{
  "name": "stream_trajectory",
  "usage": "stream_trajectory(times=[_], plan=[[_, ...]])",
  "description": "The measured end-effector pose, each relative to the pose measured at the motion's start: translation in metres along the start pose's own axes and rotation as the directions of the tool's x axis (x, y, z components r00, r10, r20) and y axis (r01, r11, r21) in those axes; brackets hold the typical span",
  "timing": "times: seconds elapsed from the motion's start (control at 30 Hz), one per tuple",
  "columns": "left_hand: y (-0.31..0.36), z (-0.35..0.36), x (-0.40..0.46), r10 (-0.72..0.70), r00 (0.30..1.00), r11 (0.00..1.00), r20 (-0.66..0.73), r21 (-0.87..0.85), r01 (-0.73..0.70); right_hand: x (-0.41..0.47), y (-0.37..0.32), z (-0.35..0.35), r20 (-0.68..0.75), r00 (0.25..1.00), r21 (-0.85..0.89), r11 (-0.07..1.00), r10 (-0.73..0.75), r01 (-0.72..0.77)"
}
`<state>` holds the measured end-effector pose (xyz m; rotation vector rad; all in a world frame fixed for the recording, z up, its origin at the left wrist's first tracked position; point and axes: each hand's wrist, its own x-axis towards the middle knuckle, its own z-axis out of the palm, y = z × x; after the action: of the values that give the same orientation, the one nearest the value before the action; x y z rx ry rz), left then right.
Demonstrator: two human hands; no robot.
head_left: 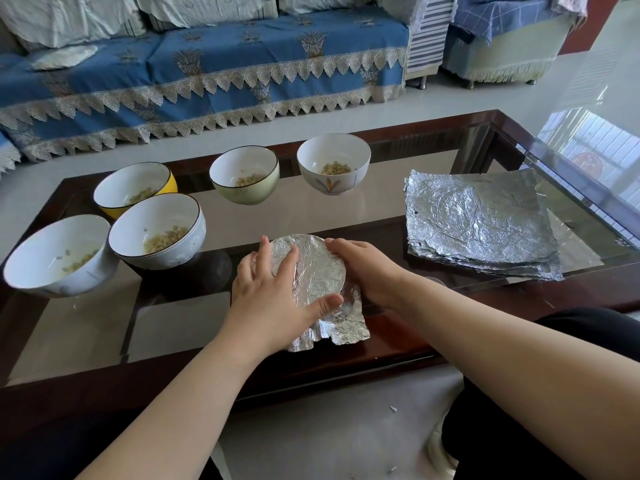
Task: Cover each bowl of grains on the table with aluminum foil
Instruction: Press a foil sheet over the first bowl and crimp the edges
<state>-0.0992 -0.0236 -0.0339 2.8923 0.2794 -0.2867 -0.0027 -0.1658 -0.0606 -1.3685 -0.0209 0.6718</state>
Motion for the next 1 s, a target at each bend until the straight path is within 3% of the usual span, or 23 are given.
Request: stream_trajectory(times=[0.1,0.2,0.4,0.57,0.7,0.83,1.0], plan=[[-0.004,-0.009,-0.004,0.032,0.998,0.996,0.053,0.087,-0.036,0.001,-0.002,-0.002,0.030,0.999,-0.002,1.000,0.028,-0.028],[-0.010,-0.012,-0.004,0.065,0.998,0.975,0.012,0.214,-0.067,0.003,-0.003,-0.003,0.046,0.999,-0.045,0.999,0.027,-0.025],[-0.017,-0.007,0.011,0.324,0.946,0.932,0.006,0.169,-0.320,0.001,-0.007,-0.004,0.022,1.000,-0.172,0.985,0.015,-0.011],[-0.014,0.001,0.012,0.237,0.971,0.964,-0.041,0.131,-0.230,-0.002,-0.002,-0.006,-0.182,0.977,-0.371,0.928,-0.110,0.035],[-0.004,0.008,0.009,0.113,0.985,0.987,-0.133,0.128,-0.096,-0.018,0.009,-0.010,-0.139,0.971,-0.596,0.799,-0.196,0.076],[-0.003,0.009,0.008,0.102,0.984,0.986,-0.143,0.144,-0.082,-0.014,0.014,-0.014,-0.139,0.968,-0.436,0.891,-0.207,0.128],[-0.003,0.010,0.009,0.103,0.983,0.984,-0.152,0.158,-0.079,-0.013,0.015,-0.010,-0.119,0.991,-0.034,0.998,-0.055,0.052]])
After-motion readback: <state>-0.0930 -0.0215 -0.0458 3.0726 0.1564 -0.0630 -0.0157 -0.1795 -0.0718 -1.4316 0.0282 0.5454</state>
